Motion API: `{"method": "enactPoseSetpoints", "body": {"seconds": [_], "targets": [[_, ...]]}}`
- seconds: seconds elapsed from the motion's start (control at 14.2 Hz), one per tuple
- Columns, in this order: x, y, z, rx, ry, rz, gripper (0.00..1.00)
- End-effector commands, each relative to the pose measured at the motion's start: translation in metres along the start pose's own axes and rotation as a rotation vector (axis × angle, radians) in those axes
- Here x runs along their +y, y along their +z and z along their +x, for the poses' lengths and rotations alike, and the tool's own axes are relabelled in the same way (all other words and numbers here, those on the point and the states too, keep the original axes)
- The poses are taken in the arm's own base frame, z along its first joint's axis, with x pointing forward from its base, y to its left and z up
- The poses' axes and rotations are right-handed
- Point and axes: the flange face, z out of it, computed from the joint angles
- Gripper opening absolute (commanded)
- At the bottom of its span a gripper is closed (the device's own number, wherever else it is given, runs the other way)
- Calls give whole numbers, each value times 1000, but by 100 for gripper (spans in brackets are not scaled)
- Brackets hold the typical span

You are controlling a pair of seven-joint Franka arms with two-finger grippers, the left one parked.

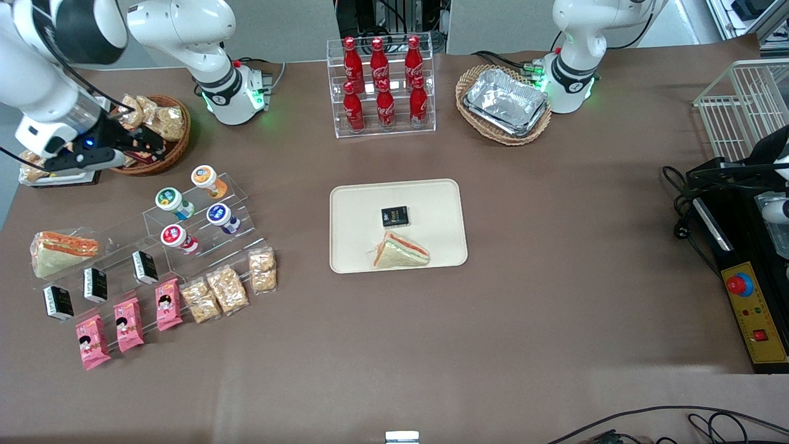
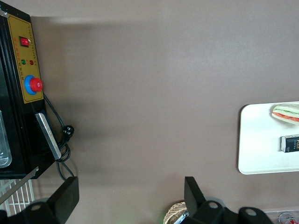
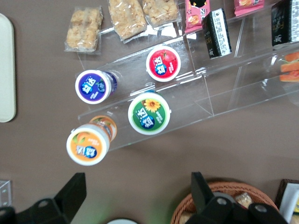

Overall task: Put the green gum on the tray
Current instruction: 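Lower the right gripper onto the green-lid gum bottle and close it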

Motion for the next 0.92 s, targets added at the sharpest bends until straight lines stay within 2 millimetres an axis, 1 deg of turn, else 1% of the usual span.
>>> {"method": "enactPoseSetpoints", "body": {"seconds": [0.0,0.28,0.49,0.56,0.85], "targets": [[-1,38,-3,44,29,-23,100],[1,77,10,58,43,-28,100],[1,101,10,76,48,-30,98],[7,107,11,84,61,-32,98],[11,122,19,87,66,-36,94]]}}
